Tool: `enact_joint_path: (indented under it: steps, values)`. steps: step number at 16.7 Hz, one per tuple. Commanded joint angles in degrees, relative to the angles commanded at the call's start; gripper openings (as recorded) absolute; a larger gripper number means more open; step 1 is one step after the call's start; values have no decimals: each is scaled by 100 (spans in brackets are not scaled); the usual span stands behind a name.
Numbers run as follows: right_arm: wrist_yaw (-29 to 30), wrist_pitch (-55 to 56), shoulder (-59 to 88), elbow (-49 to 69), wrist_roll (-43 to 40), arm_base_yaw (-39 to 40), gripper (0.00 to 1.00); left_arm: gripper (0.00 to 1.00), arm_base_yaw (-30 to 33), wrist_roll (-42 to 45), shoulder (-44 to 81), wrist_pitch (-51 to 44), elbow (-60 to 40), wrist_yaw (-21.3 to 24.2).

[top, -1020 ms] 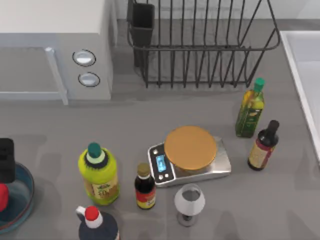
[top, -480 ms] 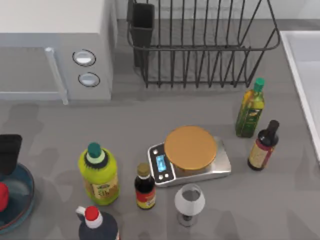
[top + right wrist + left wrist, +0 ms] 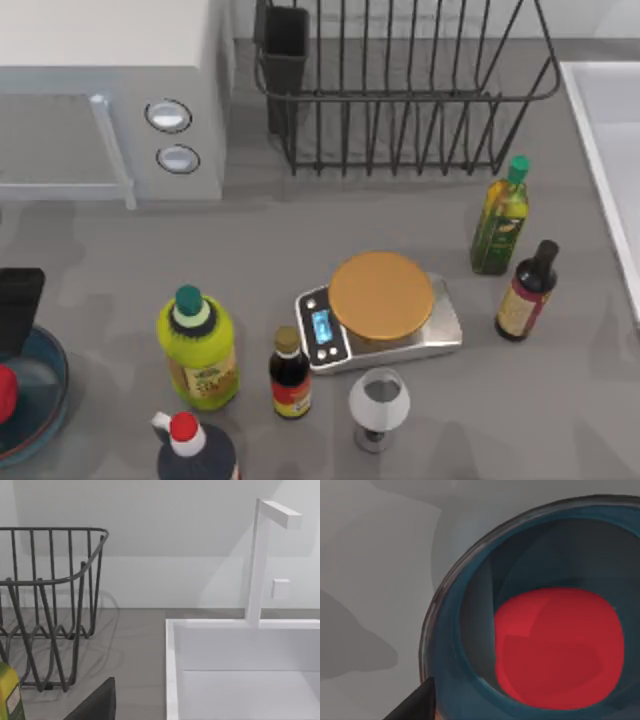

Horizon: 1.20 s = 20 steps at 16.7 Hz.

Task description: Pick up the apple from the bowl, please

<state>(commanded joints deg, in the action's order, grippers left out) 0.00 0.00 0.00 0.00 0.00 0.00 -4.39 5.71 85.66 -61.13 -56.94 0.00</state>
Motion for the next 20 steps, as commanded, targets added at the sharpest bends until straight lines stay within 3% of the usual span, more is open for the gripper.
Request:
enact_joint_path:
  steps: [4,11,17,20]
  values:
    - [0,0,0,0,0,0,100,100,-8,7,205,414,263,0]
    - [0,0,0,0,0,0,100,100,-43,38,1065,2403,1288,1]
    - [0,0,0,0,0,0,100,100,-48,43,1187,2592,1419,1]
    - [0,0,0,0,0,0,100,77,-48,43,1187,2592,1419,1]
